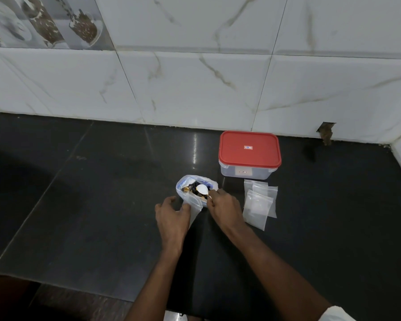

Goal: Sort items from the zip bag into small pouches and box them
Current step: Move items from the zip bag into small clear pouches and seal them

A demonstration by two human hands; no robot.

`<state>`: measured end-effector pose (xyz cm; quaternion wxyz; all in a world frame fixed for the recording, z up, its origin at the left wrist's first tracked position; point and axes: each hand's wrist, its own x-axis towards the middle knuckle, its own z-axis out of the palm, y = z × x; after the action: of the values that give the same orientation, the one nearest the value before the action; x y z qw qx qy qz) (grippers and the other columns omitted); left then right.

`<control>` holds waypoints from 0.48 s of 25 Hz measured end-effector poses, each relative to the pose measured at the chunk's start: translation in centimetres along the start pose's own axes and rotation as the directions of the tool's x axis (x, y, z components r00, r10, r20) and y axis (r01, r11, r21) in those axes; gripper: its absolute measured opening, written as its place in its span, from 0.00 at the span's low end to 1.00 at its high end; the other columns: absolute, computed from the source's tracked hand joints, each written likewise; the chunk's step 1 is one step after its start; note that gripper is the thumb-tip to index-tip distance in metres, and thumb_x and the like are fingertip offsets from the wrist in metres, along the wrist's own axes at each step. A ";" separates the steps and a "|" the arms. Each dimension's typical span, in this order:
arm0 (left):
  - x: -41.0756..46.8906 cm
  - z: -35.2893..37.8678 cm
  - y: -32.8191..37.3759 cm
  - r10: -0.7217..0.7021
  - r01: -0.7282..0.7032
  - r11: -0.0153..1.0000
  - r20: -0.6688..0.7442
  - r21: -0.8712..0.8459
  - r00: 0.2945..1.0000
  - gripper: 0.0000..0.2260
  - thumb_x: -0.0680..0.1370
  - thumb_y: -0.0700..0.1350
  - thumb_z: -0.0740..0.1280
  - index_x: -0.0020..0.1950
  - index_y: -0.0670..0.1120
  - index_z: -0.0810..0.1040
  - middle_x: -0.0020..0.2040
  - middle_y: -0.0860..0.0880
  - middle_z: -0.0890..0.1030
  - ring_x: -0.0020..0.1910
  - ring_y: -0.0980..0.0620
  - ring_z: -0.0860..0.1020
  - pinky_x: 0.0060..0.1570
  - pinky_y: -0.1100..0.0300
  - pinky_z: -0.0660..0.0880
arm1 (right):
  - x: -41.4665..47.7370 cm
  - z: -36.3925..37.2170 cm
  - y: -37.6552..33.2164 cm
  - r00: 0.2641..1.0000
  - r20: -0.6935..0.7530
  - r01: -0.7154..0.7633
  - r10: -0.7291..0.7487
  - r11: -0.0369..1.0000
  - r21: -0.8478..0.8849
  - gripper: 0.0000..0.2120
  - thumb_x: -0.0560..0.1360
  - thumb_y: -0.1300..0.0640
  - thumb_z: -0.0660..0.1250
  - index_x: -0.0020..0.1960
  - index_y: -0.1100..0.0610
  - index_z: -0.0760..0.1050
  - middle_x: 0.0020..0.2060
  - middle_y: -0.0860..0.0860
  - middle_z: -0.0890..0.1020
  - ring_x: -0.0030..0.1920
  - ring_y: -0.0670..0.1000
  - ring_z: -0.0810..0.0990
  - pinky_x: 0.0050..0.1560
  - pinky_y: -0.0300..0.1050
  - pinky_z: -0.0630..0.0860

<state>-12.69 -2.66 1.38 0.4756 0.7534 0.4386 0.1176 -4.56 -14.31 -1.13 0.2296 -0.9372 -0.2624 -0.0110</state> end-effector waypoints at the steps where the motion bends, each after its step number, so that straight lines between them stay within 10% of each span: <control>1: -0.1 0.0 0.3 0.001 -0.001 1.000 -0.009 -0.015 1.000 0.16 0.76 0.53 0.71 0.57 0.43 0.80 0.49 0.52 0.79 0.45 0.50 0.81 0.48 0.48 0.82 | -0.2 0.0 -0.1 0.999 0.011 0.033 -0.033 0.999 -0.034 0.07 0.77 0.61 0.64 0.50 0.63 0.80 0.44 0.61 0.82 0.38 0.64 0.81 0.37 0.49 0.75; 8: 0.5 1.0 2.5 0.078 -0.084 0.984 0.045 0.157 0.996 0.08 0.74 0.42 0.70 0.51 0.41 0.80 0.47 0.45 0.84 0.45 0.46 0.82 0.42 0.58 0.76 | -0.2 -0.6 0.4 0.988 0.120 0.112 -0.096 0.984 -0.136 0.07 0.68 0.64 0.75 0.45 0.62 0.80 0.39 0.58 0.81 0.30 0.59 0.80 0.28 0.46 0.76; 12: 1.6 0.2 1.6 0.072 -0.087 0.985 0.107 0.148 0.992 0.04 0.74 0.39 0.68 0.42 0.42 0.82 0.32 0.52 0.77 0.37 0.45 0.80 0.41 0.48 0.82 | 0.1 -0.7 1.4 0.979 0.147 0.157 -0.139 0.981 -0.113 0.09 0.77 0.61 0.66 0.56 0.61 0.78 0.49 0.59 0.80 0.40 0.59 0.82 0.39 0.52 0.81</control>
<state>-10.77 -1.76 2.18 0.4333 0.8093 0.3914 0.0645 -3.67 -15.62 -1.12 0.1508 -0.9260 -0.3456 0.0206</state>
